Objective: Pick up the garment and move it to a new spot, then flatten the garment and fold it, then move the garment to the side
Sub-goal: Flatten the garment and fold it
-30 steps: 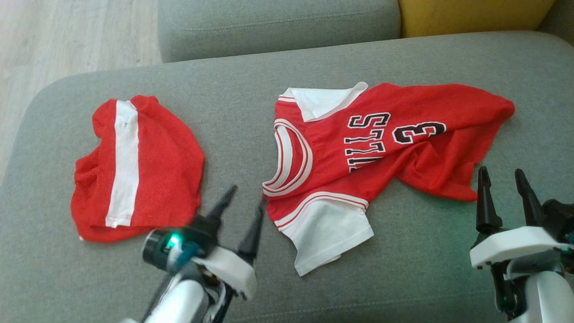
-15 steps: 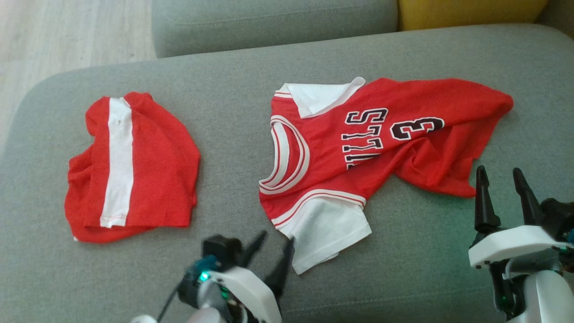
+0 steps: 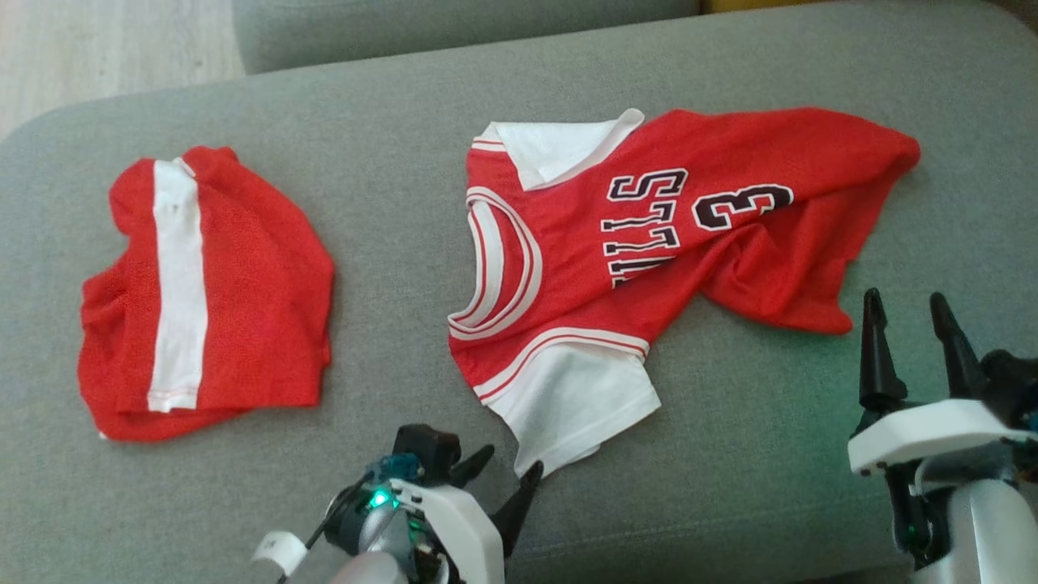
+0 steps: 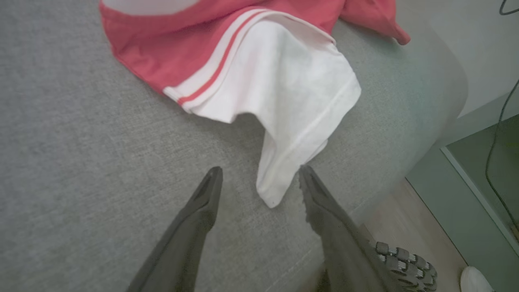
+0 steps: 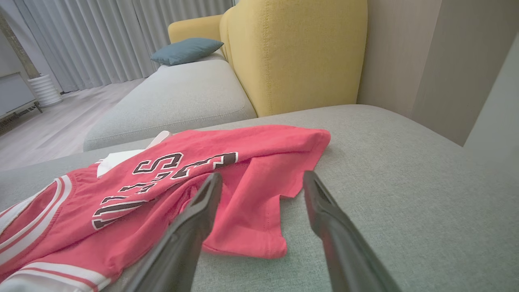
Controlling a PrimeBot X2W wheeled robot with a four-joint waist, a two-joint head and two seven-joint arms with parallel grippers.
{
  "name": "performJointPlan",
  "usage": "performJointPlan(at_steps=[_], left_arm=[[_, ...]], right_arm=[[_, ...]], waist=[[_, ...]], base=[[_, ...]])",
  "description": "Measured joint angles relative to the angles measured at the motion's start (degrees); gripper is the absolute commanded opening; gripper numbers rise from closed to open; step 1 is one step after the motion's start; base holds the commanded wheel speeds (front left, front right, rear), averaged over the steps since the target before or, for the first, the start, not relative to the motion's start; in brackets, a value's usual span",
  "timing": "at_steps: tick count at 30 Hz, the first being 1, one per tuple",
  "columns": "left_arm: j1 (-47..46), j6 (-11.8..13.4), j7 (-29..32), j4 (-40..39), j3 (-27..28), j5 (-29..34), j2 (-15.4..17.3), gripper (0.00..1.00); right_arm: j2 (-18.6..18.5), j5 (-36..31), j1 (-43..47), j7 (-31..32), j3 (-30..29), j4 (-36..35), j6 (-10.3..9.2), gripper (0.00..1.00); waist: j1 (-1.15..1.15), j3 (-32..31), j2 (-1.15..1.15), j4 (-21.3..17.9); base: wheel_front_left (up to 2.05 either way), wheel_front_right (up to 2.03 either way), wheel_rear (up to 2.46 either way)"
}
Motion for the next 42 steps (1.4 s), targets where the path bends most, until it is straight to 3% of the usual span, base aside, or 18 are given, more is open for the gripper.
performJointPlan(at_steps=[8, 9, 10, 20, 27, 42], left_arm=[[-2.22, -0.90, 0.43, 1.15, -1.29, -0.13, -0.51, 1.00], [-2.43, -1.19, 0.43, 1.31, -1.49, -0.36, -0.57, 0.44], [-2.59, -1.26, 0.40, 1.37, -1.51, -0.69, -0.68, 0.00], [-5.37, 0.08, -8.11, -1.26, 2.97, -1.10, -0.42, 0.00], [-5.46, 2.72, -13.36, -5.82, 7.69, -1.70, 0.97, 0.00], [-5.67, 4.15, -15.29, -8.73, 9.37, -2.10, 1.27, 0.00]], right_arm=[[0.00, 0.08, -1.40, -0.54, -0.18, 0.36, 0.00, 1.00], [0.00, 0.08, -1.55, -0.55, -0.22, 0.48, 0.00, 1.00], [0.00, 0.08, -1.61, -0.62, -0.26, 0.62, 0.00, 1.00], [0.00, 1.79, -1.64, 2.21, -1.76, 5.73, 0.00, 1.00], [0.01, 7.13, -4.09, 4.14, -3.49, 13.14, 0.00, 1.00], [0.00, 7.23, -11.17, 4.72, -6.05, 27.85, 0.00, 1.00]], waist=[[0.00, 2.00, 0.00, -1.12], [0.00, 2.12, 0.00, -1.20], [0.00, 2.20, 0.00, -1.25], [0.00, 1.44, 0.00, -0.06], [0.00, 0.92, 0.00, 1.56], [0.00, 2.31, 0.00, 3.90]], base=[[0.00, 0.00, 0.00], [0.00, 0.00, 0.00], [0.00, 0.00, 0.00], [0.00, 0.00, 0.00], [0.00, 0.00, 0.00], [0.00, 0.00, 0.00]])
